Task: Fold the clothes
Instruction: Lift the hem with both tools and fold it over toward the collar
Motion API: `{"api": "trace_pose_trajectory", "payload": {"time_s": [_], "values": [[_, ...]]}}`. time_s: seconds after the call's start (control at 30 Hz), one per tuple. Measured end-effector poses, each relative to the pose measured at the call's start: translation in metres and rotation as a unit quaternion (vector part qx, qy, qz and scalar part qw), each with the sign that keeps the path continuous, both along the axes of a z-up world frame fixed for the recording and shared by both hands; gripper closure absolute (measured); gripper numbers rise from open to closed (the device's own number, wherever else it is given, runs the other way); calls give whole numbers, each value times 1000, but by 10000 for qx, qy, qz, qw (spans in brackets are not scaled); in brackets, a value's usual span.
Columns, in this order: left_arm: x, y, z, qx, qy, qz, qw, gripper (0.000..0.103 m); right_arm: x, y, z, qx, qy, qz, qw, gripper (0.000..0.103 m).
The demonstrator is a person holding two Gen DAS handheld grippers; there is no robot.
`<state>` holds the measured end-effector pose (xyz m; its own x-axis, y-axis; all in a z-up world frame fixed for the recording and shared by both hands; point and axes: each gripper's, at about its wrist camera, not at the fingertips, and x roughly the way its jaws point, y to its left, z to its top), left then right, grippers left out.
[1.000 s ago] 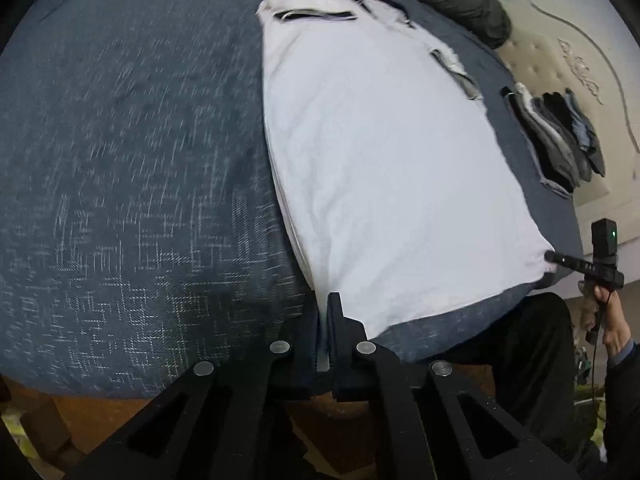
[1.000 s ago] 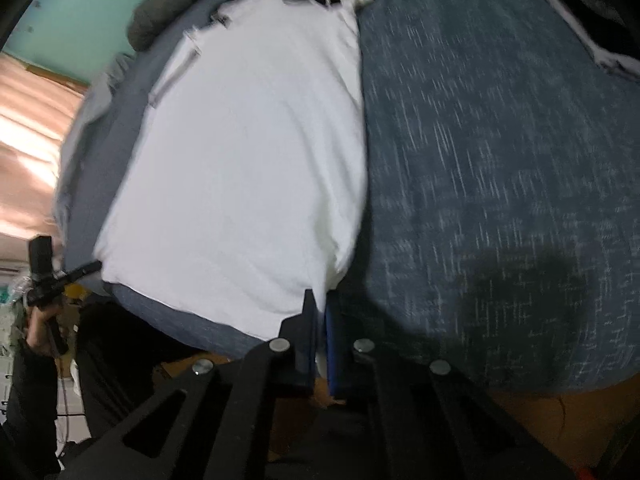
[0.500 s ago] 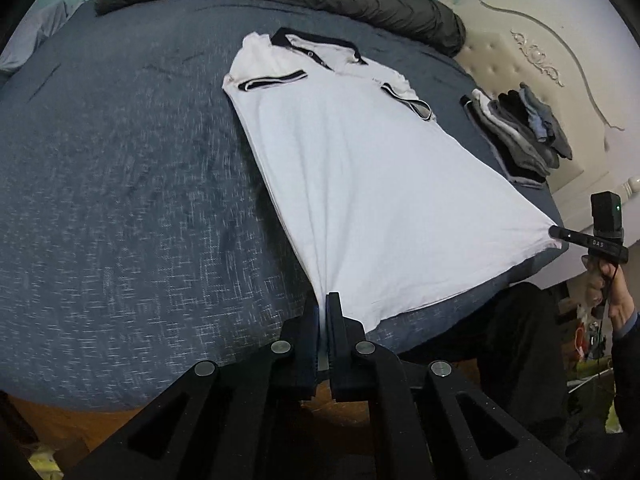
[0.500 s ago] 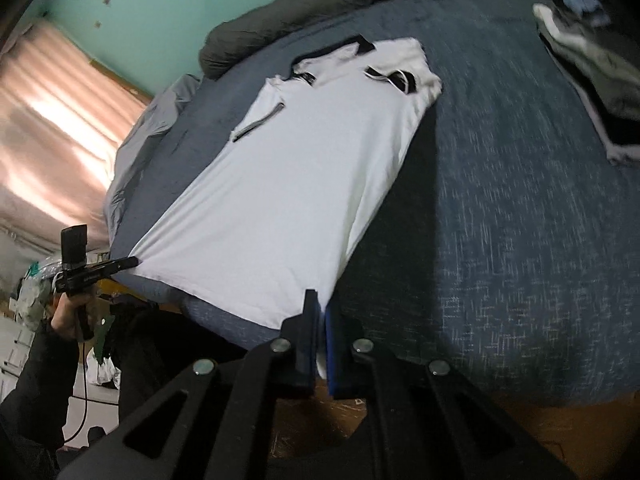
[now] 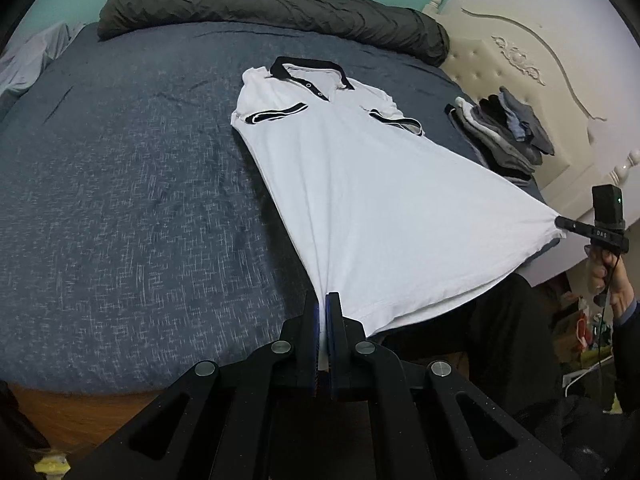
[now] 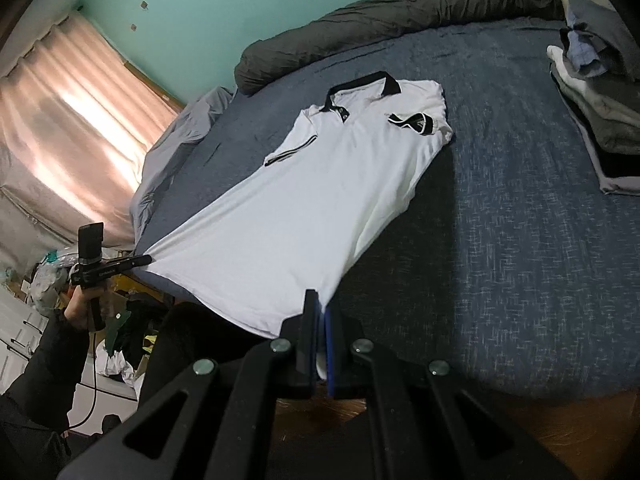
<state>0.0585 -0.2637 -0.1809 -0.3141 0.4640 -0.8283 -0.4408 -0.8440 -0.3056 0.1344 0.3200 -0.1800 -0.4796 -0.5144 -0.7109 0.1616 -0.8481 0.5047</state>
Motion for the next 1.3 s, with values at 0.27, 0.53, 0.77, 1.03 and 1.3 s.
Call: {"api": "trace_pose_trajectory", "payload": {"time_s": [0.27, 0.53, 0.77, 1.03, 1.3], "values": [[23, 0, 12, -123, 119, -177, 9997, 100, 17, -4, 18, 58, 178, 161, 9997, 100], [48, -1, 26, -51, 278, -253, 9993, 100, 30, -10, 29, 61, 346, 342, 9988, 100], [59, -9, 34, 1, 293, -209, 9994, 100, 40, -9, 37, 99, 358, 476, 9982, 100], [24, 2, 32, 35, 218, -195, 9996, 100, 13, -4, 37, -24, 298, 406, 9987, 100], [-40, 21, 33, -4, 172, -168, 9997, 100, -47, -2, 41, 250, 213, 404, 9986, 100]]}}
